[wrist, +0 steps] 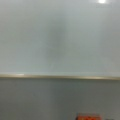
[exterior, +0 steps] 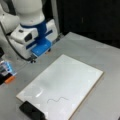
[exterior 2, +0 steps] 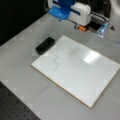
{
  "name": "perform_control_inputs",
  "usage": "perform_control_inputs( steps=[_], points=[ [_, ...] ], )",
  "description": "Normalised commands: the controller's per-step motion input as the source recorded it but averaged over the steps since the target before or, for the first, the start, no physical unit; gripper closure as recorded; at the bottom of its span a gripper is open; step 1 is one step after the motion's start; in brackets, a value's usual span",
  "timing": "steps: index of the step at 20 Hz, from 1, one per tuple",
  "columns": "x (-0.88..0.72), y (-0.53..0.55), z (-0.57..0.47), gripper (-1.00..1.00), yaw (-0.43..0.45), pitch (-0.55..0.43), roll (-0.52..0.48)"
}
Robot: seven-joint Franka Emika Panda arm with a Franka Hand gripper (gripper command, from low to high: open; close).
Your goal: Erasing curve lines
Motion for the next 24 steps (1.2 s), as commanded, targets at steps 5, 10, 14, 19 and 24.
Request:
perform_control_inputs(
  steps=[5, 10, 14, 19, 24],
  points=[
    [0.39, -0.45, 0.0, -1.0, 0.213, 0.192, -0.076],
    [0.34, -0.5, -0.01, -1.0, 0.216, 0.221, -0.053],
    [0.2, -0.54, -0.08, -1.0, 0.201, 0.247, -0.077],
    [0.11, -0.49, -0.09, -1.0, 0.202, 0.174, -0.032],
    [0.04, -0.27, -0.13, -1.0, 0.129, 0.077, 0.008]
  ],
)
